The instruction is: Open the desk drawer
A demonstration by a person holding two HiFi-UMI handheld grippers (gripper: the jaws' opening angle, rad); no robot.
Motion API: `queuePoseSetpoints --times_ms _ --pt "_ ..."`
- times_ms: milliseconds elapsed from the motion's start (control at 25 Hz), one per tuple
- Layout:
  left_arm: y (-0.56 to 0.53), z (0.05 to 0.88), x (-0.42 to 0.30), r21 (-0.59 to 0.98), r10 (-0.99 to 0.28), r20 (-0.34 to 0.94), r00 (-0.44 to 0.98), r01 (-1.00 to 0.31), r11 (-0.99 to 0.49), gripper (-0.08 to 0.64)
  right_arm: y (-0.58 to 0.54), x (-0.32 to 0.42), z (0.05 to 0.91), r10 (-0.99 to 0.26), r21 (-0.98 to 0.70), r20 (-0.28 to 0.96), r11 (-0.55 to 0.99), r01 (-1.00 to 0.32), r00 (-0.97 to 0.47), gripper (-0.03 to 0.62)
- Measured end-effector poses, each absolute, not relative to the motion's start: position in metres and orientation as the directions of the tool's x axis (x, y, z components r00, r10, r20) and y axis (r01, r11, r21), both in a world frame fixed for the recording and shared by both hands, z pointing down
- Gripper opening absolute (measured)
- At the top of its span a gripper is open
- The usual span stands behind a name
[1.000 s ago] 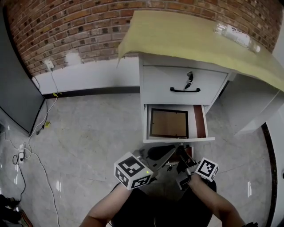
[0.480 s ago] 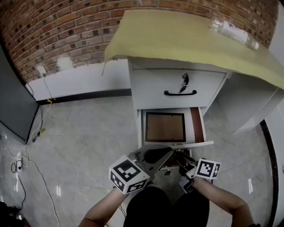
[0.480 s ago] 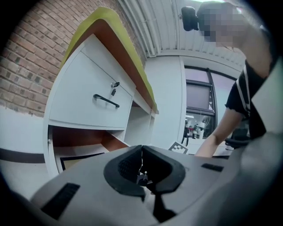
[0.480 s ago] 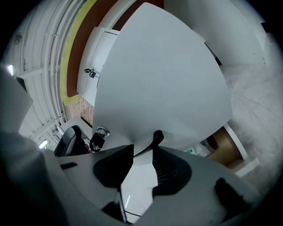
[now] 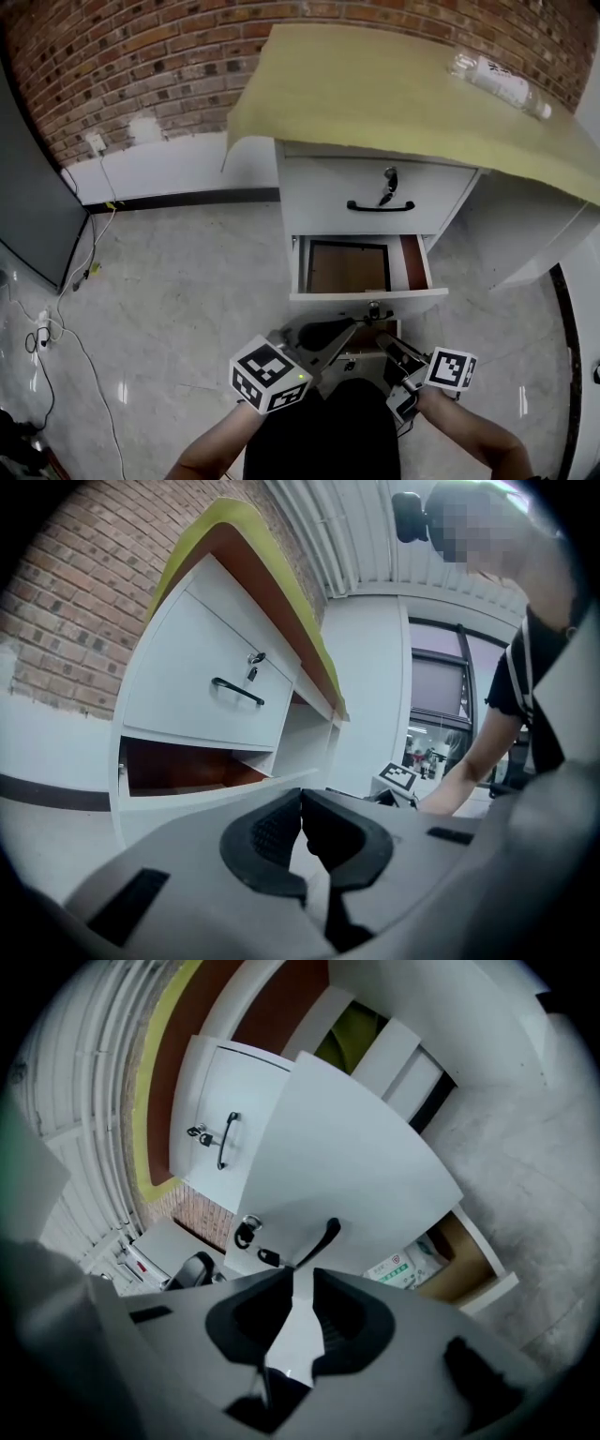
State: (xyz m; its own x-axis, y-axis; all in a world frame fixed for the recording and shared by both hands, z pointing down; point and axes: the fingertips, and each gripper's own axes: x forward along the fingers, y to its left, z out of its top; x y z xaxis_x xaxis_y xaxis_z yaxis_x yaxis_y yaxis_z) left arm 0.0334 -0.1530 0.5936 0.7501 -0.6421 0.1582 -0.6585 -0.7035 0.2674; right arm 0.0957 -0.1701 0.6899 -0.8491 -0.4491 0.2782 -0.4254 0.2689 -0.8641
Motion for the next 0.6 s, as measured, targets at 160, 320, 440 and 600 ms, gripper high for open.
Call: queuePoseSetpoints --times_ms 160,320,440,600 --pt "-0.146 0.582 0.035 0.286 -0.647 0.152 0.747 -0.66 -0.694 0.011 -0.165 0.1 0.649 -0.485 -0.807 0.228 0.392 -0.443 -0.844 0.026" --pt "-0.138 0.571 0.037 0.271 -0.645 0.163 0.746 -0.663 -0.698 0.011 -0.166 0.093 0.605 -0.486 -0.696 0.177 0.553 -0.458 -0.856 0.017" --pt "-0.136 0.563 0.038 0.248 -0.649 0.169 0.742 -0.669 -0.701 0.011 -0.167 0.087 0.584 -0.486 -0.658 0.146 0.603 -0.452 -0.862 0.014" --pt "-0.138 0.557 0.04 0.251 -0.656 0.16 0.737 -0.673 -0.695 0.011 -0.166 0.087 0.574 -0.482 -0.637 0.133 0.628 -0.447 -0.866 0.014"
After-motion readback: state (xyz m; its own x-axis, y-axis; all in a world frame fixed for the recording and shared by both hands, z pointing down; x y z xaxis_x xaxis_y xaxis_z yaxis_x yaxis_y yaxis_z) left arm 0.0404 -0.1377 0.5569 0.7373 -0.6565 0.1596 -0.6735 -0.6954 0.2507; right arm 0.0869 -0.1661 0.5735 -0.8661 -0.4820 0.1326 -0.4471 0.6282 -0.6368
